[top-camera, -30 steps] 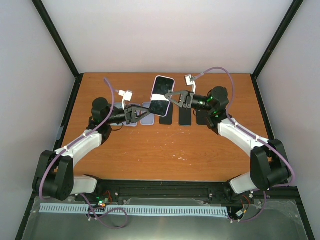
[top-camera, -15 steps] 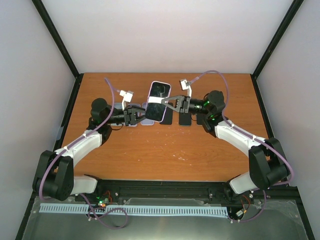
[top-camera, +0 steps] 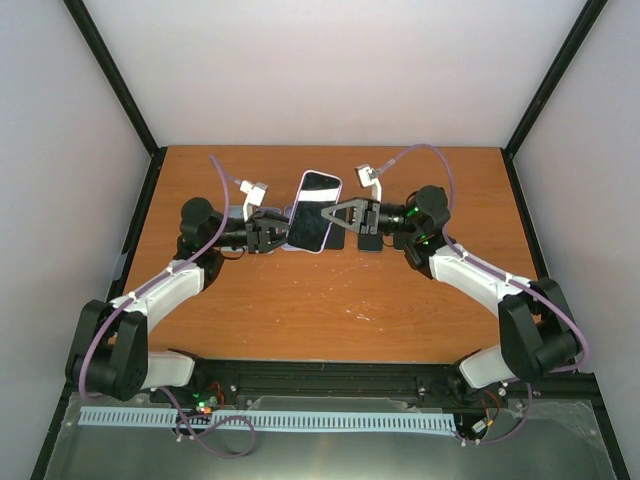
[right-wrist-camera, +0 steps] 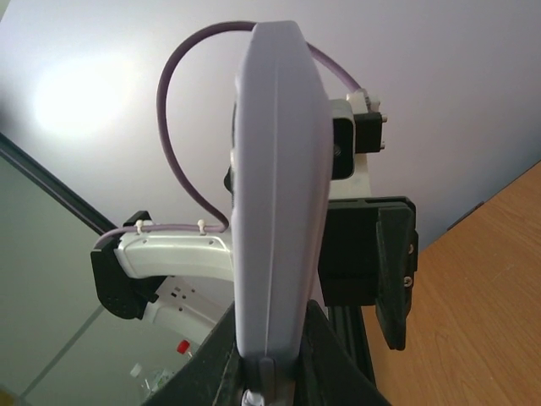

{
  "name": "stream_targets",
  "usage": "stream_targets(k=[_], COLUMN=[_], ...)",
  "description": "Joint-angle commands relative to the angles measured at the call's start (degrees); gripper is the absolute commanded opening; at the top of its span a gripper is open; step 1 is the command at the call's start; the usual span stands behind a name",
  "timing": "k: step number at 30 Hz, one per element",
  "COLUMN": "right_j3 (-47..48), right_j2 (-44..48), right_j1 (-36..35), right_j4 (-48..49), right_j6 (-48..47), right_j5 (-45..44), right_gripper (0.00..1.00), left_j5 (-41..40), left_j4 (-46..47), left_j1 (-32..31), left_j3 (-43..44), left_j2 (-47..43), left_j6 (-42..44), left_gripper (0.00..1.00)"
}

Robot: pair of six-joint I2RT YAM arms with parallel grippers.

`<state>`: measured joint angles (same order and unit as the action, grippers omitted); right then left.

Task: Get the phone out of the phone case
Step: Remove the phone case from the phone.

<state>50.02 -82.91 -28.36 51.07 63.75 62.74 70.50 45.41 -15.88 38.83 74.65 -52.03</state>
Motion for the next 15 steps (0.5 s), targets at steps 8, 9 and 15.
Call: stream_targets(k=[8, 9, 15], right_j3=[2.94, 3.78, 9.46], right_j2=[2.45, 2.26, -0.69], right_j1=[-7.90, -8.38, -10.39], right_j4=[-23.80, -27.25, -43.86], right_j6=[-20.58, -23.05, -32.51], right_j5=[18.37, 18.65, 20.85], right_gripper=[0.03, 0.03, 0.03], left_j5=[-4.53, -4.23, -2.32], left_j4=[4.08, 4.08, 4.27], left_j1=[0.22, -0.03, -1.78], left_j3=[4.40, 4.41, 5.17], left_j2=[1.74, 1.66, 1.75], left_j6=[-1.52, -1.42, -0.57], left_gripper=[0.47, 0.47, 0.46])
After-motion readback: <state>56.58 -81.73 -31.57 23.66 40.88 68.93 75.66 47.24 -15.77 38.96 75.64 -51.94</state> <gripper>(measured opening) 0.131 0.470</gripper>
